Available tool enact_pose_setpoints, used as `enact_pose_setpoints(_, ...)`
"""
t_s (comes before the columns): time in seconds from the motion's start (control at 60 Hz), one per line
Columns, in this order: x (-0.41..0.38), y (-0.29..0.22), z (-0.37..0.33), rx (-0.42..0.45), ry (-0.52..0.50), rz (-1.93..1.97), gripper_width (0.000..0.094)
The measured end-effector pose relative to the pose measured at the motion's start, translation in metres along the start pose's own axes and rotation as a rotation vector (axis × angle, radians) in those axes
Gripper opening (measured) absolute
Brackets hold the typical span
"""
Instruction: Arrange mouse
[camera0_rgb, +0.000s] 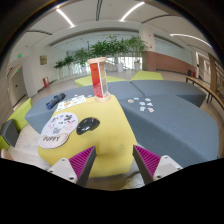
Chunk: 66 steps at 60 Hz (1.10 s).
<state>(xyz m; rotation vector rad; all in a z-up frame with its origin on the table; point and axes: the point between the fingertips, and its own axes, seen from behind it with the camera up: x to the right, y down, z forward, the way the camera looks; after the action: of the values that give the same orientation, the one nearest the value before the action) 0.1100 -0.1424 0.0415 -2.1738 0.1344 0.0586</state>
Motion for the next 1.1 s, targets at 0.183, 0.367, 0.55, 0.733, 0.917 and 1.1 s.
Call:
enact_pose_setpoints(0.183,-0.013,-0.006,0.005,-0.002,-0.021,-0.015,0.0817)
enact_pose_setpoints(0.367,-0.02,-0.002,0.016,-0.011,-0.036,-0.094,0.0818)
enact_pose_setpoints(0.55,-0.046,0.006,0.036,-0.032,-0.073,-0.111,0.0816)
enact_pose_setpoints(0.733,-0.084,-0.015,0.074,-0.004,-0.114,-0.09,0.0816)
enact_pose_setpoints(0.917,-0.117,-0.03,0.119,-0.045,-0.148,-0.076,0.081)
enact_pose_setpoints(1.1,-0.121,-0.047,0.158,-0.045,-0.093,-0.057,0.082)
